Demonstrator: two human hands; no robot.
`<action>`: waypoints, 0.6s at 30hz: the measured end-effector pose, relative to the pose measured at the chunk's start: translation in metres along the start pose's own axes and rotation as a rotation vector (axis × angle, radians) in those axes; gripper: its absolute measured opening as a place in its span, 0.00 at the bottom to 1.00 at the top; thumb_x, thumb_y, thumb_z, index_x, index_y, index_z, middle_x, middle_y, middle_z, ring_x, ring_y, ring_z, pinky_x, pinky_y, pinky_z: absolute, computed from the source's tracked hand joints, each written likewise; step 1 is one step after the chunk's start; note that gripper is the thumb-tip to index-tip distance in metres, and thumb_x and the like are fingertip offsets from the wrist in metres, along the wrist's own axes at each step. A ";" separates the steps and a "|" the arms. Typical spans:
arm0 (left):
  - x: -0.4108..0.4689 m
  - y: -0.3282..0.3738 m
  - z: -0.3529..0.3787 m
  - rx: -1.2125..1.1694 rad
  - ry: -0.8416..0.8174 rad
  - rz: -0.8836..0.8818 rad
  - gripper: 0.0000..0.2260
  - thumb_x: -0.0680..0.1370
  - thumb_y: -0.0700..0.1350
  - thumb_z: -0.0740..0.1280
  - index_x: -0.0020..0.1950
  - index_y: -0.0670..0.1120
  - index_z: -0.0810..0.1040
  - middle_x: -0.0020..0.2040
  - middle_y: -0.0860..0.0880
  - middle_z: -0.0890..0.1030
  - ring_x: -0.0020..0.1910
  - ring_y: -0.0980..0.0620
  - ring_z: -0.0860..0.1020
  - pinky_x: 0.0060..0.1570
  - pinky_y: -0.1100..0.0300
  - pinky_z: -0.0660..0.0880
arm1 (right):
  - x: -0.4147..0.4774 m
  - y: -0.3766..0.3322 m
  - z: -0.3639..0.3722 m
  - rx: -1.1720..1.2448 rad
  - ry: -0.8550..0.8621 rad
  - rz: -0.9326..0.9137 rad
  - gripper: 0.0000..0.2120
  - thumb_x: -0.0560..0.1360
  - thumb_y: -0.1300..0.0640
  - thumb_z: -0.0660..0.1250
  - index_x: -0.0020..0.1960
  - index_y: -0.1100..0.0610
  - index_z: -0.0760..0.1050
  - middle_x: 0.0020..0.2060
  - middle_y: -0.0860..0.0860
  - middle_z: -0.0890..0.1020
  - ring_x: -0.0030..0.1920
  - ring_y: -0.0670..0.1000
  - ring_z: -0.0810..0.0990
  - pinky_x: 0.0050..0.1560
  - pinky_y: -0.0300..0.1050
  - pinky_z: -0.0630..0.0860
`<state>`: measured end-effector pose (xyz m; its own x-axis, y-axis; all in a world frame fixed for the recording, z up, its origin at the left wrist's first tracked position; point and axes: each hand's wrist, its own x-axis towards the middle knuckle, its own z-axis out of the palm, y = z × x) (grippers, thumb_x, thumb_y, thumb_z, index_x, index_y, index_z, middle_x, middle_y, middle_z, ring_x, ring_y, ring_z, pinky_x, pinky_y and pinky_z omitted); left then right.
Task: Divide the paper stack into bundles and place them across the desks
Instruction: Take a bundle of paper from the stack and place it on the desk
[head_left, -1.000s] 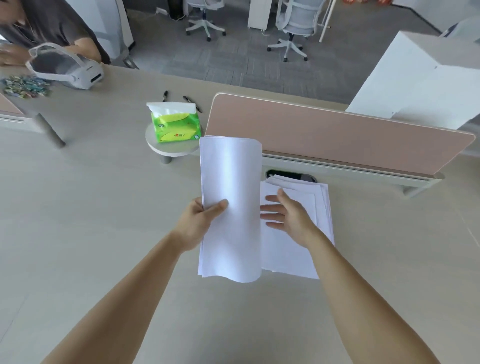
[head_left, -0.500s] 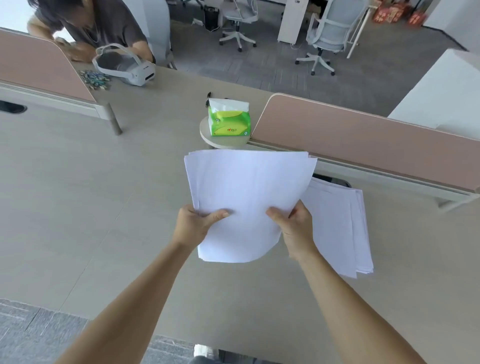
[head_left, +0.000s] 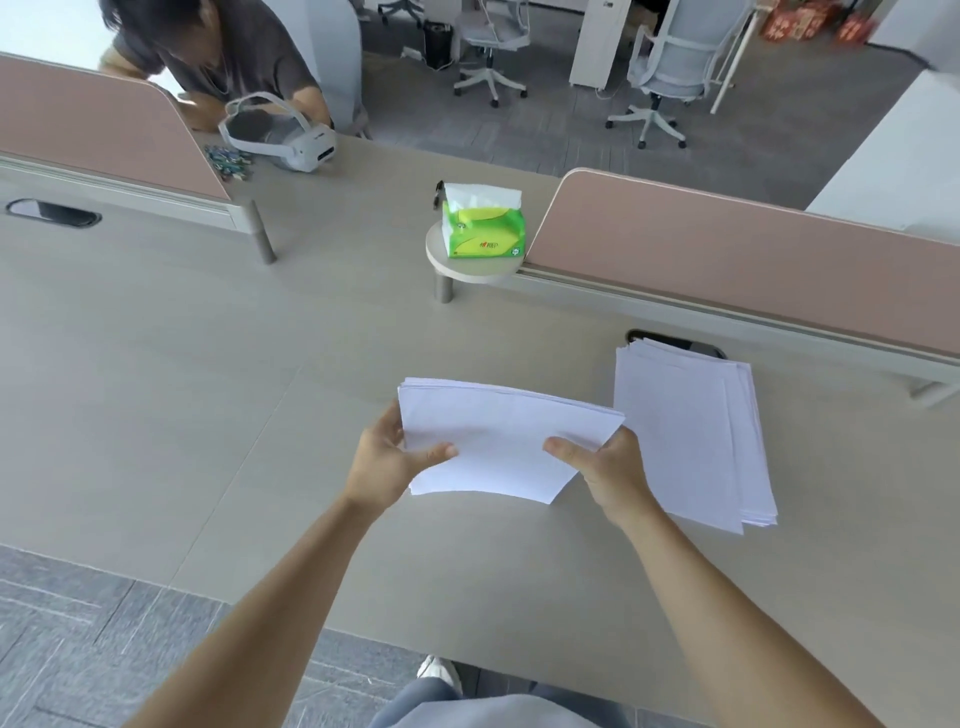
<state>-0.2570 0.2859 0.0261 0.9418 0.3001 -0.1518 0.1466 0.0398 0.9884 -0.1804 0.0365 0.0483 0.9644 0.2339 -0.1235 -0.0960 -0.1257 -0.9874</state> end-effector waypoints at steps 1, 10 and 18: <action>0.001 0.006 0.000 -0.027 -0.011 0.015 0.23 0.66 0.37 0.81 0.58 0.44 0.80 0.50 0.52 0.87 0.51 0.54 0.85 0.45 0.63 0.79 | 0.003 -0.004 -0.001 0.014 -0.013 0.014 0.21 0.61 0.56 0.81 0.53 0.56 0.83 0.46 0.49 0.88 0.48 0.49 0.86 0.47 0.42 0.81; -0.006 0.026 0.018 -0.092 0.066 -0.014 0.14 0.65 0.46 0.82 0.47 0.46 0.85 0.44 0.51 0.87 0.45 0.53 0.86 0.42 0.60 0.80 | 0.000 -0.013 0.011 0.050 0.027 0.041 0.10 0.66 0.58 0.81 0.46 0.55 0.86 0.46 0.51 0.88 0.50 0.50 0.87 0.59 0.52 0.80; -0.006 0.038 0.019 -0.165 0.128 0.141 0.21 0.67 0.60 0.71 0.46 0.44 0.79 0.42 0.45 0.80 0.43 0.45 0.79 0.45 0.51 0.75 | 0.000 -0.016 0.006 0.015 0.015 -0.013 0.30 0.57 0.42 0.82 0.53 0.58 0.83 0.50 0.52 0.87 0.53 0.53 0.85 0.60 0.55 0.78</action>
<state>-0.2518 0.2677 0.0642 0.9018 0.4316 -0.0210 -0.0445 0.1411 0.9890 -0.1804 0.0438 0.0634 0.9691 0.2212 -0.1092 -0.0868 -0.1082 -0.9903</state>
